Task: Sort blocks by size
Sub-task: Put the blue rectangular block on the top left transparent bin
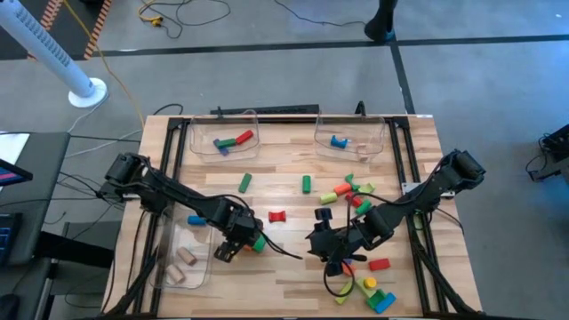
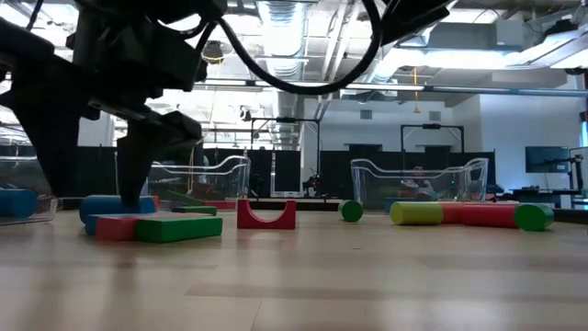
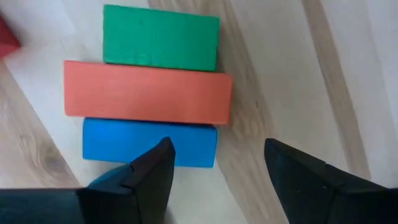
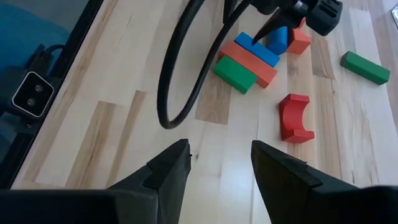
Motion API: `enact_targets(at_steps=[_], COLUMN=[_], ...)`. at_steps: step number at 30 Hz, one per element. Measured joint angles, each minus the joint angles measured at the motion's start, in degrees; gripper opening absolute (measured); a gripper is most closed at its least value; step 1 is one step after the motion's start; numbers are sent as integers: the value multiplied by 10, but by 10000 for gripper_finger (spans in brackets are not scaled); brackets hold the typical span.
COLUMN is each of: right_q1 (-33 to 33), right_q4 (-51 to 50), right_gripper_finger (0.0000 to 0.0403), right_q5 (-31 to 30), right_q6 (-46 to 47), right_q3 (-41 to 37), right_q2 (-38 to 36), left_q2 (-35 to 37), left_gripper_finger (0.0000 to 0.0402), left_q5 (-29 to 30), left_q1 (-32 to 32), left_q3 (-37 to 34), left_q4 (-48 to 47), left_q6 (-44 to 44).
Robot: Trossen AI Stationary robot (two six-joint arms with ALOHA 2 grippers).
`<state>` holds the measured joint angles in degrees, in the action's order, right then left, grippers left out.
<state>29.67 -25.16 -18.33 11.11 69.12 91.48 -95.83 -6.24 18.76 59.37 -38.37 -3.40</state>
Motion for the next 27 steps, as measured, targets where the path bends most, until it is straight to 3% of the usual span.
enact_targets(at_steps=[22, 27], right_q1=[7, 7], right_q4=[5, 2], right_gripper_finger=[207, 207], right_q5=[0, 0], right_q6=[9, 9], right_q3=[0, 0], right_q2=[0, 0], left_q2=[-36, -37], left_gripper_finger=[235, 235], left_q5=[-40, -25], left_q1=[-19, -24], left_q3=[2, 46], left_q4=[102, 46], left_q6=[-28, -43])
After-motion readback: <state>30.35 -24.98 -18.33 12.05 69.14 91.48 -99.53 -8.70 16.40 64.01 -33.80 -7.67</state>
